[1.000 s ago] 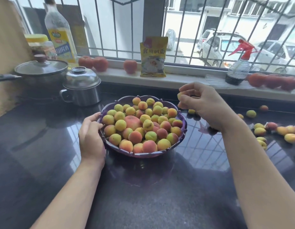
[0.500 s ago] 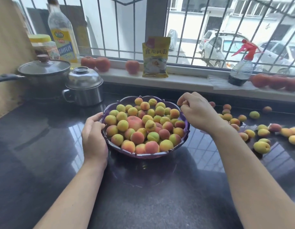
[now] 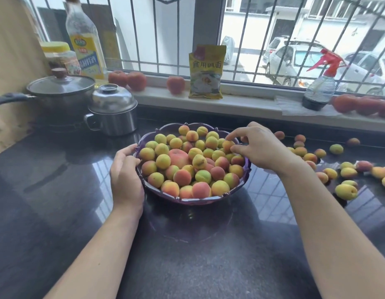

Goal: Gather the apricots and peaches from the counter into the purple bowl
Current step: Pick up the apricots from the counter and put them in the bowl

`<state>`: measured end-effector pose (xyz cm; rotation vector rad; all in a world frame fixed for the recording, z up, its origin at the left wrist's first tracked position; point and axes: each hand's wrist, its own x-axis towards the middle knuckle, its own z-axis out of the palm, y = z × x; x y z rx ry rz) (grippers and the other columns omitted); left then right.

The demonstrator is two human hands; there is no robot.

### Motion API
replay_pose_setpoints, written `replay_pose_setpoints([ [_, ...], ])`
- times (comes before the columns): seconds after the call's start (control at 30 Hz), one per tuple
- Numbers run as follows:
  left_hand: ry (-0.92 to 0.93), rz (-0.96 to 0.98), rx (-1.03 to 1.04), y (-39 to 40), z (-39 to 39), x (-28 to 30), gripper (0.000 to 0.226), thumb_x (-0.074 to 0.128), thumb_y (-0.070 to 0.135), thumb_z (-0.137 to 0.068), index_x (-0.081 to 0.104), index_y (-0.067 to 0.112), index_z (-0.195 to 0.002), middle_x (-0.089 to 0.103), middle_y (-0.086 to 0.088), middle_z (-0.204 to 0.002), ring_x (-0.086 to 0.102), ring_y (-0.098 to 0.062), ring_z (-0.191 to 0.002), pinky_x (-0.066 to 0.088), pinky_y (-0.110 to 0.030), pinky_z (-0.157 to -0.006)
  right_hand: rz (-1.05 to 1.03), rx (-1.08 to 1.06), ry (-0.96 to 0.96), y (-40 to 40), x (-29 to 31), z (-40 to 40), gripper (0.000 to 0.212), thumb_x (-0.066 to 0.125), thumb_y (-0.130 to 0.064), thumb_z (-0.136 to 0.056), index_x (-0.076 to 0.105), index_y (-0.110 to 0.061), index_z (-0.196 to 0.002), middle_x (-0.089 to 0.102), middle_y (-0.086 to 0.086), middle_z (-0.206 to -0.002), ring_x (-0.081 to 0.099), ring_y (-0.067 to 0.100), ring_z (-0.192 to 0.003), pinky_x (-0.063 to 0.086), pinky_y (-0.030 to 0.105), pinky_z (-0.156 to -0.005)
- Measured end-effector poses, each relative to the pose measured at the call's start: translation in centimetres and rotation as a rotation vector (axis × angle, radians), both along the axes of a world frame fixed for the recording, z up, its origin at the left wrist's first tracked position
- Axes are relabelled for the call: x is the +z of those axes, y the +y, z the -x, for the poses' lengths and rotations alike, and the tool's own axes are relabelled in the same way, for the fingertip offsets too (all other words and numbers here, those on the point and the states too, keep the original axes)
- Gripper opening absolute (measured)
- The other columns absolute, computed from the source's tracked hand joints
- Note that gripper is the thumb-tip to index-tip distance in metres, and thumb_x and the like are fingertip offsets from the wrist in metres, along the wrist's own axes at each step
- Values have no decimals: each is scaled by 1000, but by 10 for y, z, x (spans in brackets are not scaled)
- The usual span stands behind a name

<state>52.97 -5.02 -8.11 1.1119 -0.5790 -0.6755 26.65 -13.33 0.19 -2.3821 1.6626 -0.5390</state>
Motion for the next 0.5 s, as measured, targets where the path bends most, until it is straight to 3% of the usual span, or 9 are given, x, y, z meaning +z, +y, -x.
replay_pose_setpoints([
  [0.07, 6, -4, -5, 0, -1, -1, 47, 49, 21, -72, 72, 14, -113, 75, 15, -89, 69, -1, -85, 54, -20, -78, 8, 58, -58, -1, 0, -4, 19, 67, -28, -96, 73, -34, -114, 51, -5, -96, 52, 17, -94, 41, 28, -77],
  [0.2, 3, -17, -12, -1, -3, -3, 41, 51, 22, -73, 74, 21, -107, 75, 2, -105, 69, -15, -101, 54, -33, -91, 67, 77, -95, -1, -3, -6, 23, 66, -22, -97, 74, -29, -118, 58, -7, -96, 55, 15, -93, 45, 28, -78],
  [0.3, 7, -15, -11, -2, -3, -4, 41, 51, 22, -73, 74, 21, -107, 75, -2, -108, 68, -18, -103, 52, -36, -92, 79, 65, -112, -1, -4, -2, 27, 66, -19, -97, 71, -25, -122, 57, -11, -90, 54, 13, -87, 46, 30, -79],
  [0.4, 7, -18, -13, -3, -4, -5, 41, 51, 22, -73, 73, 21, -107, 74, -4, -110, 68, -19, -103, 52, -38, -92, 81, 65, -144, -2, -5, -2, 21, 71, -18, -93, 73, -24, -113, 56, -14, -81, 53, 7, -78, 47, 30, -74],
  [0.5, 2, -22, -9, -4, -5, -6, 41, 51, 22, -73, 74, 22, -107, 74, -5, -112, 68, -20, -105, 52, -40, -95, 68, 61, -199, -2, -4, -3, 25, 75, -18, -90, 73, -24, -114, 65, -10, -90, 58, 10, -84, 51, 32, -78],
])
